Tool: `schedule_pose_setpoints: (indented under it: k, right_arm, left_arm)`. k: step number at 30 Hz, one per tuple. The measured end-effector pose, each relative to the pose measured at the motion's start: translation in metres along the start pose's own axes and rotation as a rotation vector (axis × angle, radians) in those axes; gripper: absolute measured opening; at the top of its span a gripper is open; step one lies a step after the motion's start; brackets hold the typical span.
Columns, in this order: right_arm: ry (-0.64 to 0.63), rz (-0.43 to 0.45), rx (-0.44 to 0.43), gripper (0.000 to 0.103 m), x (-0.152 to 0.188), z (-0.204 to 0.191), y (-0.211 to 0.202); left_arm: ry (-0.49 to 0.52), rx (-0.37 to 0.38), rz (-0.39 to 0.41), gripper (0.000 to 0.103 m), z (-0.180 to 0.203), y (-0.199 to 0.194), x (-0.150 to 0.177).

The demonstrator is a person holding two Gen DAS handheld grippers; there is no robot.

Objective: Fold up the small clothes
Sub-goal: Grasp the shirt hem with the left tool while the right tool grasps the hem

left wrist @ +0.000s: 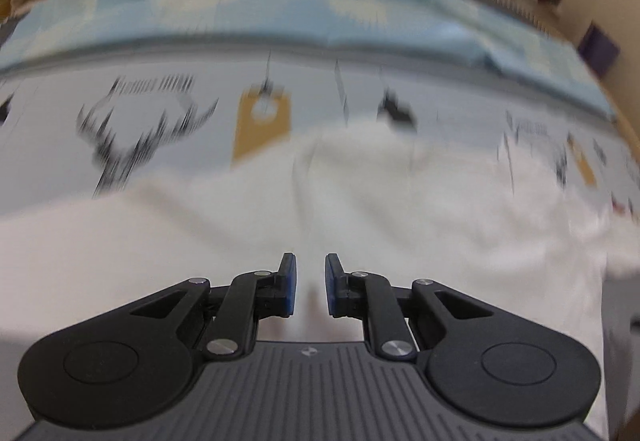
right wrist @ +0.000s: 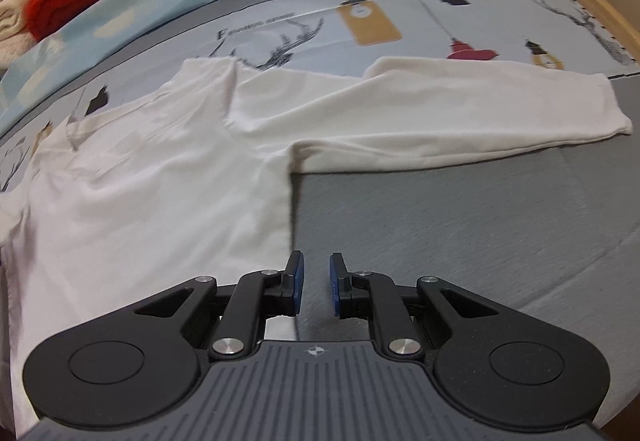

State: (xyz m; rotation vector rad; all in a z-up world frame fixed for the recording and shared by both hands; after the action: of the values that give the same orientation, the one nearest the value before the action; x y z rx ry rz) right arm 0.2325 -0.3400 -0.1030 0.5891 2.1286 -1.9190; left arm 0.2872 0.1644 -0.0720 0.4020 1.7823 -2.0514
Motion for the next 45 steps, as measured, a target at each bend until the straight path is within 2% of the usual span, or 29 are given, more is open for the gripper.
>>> schedule_pose_setpoints:
  k: [3, 6, 10, 12, 14, 16, 18, 21, 24, 27, 29, 31, 33, 34, 36, 37, 39, 41, 42, 44, 45]
  right_arm:
    - [-0.028, -0.018, -0.008, 0.014, 0.008, -0.004, -0.004]
    - [-0.046, -0.056, -0.035, 0.014, 0.022, -0.004, -0.007]
    - [-0.07, -0.186, -0.089, 0.015, 0.06, -0.003, -0.001]
    - [-0.082, -0.237, -0.083, 0.015, 0.08, 0.001, 0.0]
    - [-0.096, -0.266, -0.078, 0.015, 0.096, 0.004, -0.002]
    - [-0.1, -0.295, -0.084, 0.016, 0.11, 0.009, -0.005]
    - [-0.107, -0.323, -0.08, 0.018, 0.123, 0.014, -0.007]
    - [-0.137, -0.339, -0.081, 0.018, 0.138, 0.018, -0.012]
    - [-0.166, -0.356, -0.104, 0.018, 0.149, 0.017, -0.017]
    - [-0.214, -0.363, -0.109, 0.018, 0.155, 0.012, -0.023]
    - [-0.242, -0.356, -0.104, 0.005, 0.158, 0.011, -0.028]
    - [-0.224, -0.3, -0.107, 0.004, 0.149, 0.013, -0.04]
    - [-0.113, -0.186, -0.154, 0.004, 0.127, 0.024, -0.062]
    - [-0.077, -0.172, -0.176, 0.004, 0.124, 0.028, -0.068]
    - [-0.123, -0.242, -0.138, 0.004, 0.136, 0.029, -0.06]
    - [-0.164, -0.291, -0.103, 0.004, 0.146, 0.029, -0.052]
    - [-0.202, -0.312, -0.063, 0.005, 0.156, 0.029, -0.047]
    - [-0.17, -0.295, -0.054, 0.006, 0.152, 0.031, -0.049]
    - [-0.158, -0.276, -0.047, 0.008, 0.148, 0.031, -0.052]
    - [-0.165, -0.242, -0.046, 0.021, 0.143, 0.03, -0.056]
    - [-0.17, -0.242, -0.046, 0.023, 0.143, 0.03, -0.056]
  left_arm:
    - [-0.002, -0.008, -0.059, 0.016, -0.006, -0.03, 0.048]
    - [-0.01, 0.019, -0.116, 0.016, -0.007, -0.053, 0.102]
    - [-0.009, 0.061, -0.181, 0.018, -0.006, -0.069, 0.171]
    - [-0.021, 0.064, -0.246, 0.018, -0.01, -0.069, 0.203]
    - [-0.015, 0.037, -0.264, 0.018, -0.015, -0.071, 0.219]
    - [-0.024, 0.05, -0.262, 0.019, -0.019, -0.074, 0.229]
    - [-0.023, 0.046, -0.31, 0.019, -0.023, -0.073, 0.246]
    - [0.041, 0.028, -0.345, 0.019, -0.024, -0.074, 0.262]
    - [0.038, 0.04, -0.366, 0.019, -0.026, -0.075, 0.275]
    - [0.04, 0.031, -0.348, 0.018, -0.027, -0.079, 0.28]
    - [0.054, 0.042, -0.331, 0.003, -0.024, -0.084, 0.281]
    - [0.036, 0.075, -0.253, 0.003, -0.023, -0.103, 0.272]
    - [-0.041, 0.115, -0.196, 0.003, -0.029, -0.119, 0.267]
    - [-0.03, 0.082, -0.216, 0.003, -0.03, -0.118, 0.271]
    - [0.073, -0.034, -0.307, 0.0, -0.026, -0.102, 0.287]
    - [0.112, -0.064, -0.335, 0.0, -0.022, -0.096, 0.292]
    - [0.119, -0.082, -0.354, 0.0, -0.021, -0.092, 0.296]
    - [0.098, -0.066, -0.285, 0.005, -0.017, -0.098, 0.285]
    - [0.087, -0.034, -0.24, 0.008, -0.015, -0.104, 0.277]
    - [0.066, 0.038, -0.189, 0.024, -0.011, -0.112, 0.269]
    - [0.063, 0.05, -0.196, 0.028, -0.01, -0.111, 0.27]
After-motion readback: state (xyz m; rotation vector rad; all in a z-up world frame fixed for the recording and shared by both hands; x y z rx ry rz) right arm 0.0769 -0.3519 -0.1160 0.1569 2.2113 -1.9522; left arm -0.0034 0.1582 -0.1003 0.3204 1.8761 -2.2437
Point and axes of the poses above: each gripper's, at about its wrist camera, not at the fingertips, and y roughly the way its jaws point, z to its right, x to its underside, the point moved 6 cm from there along y, roughly the way its jaws point, and after that the axes turned 1 degree about x, right-handed, at the moved point
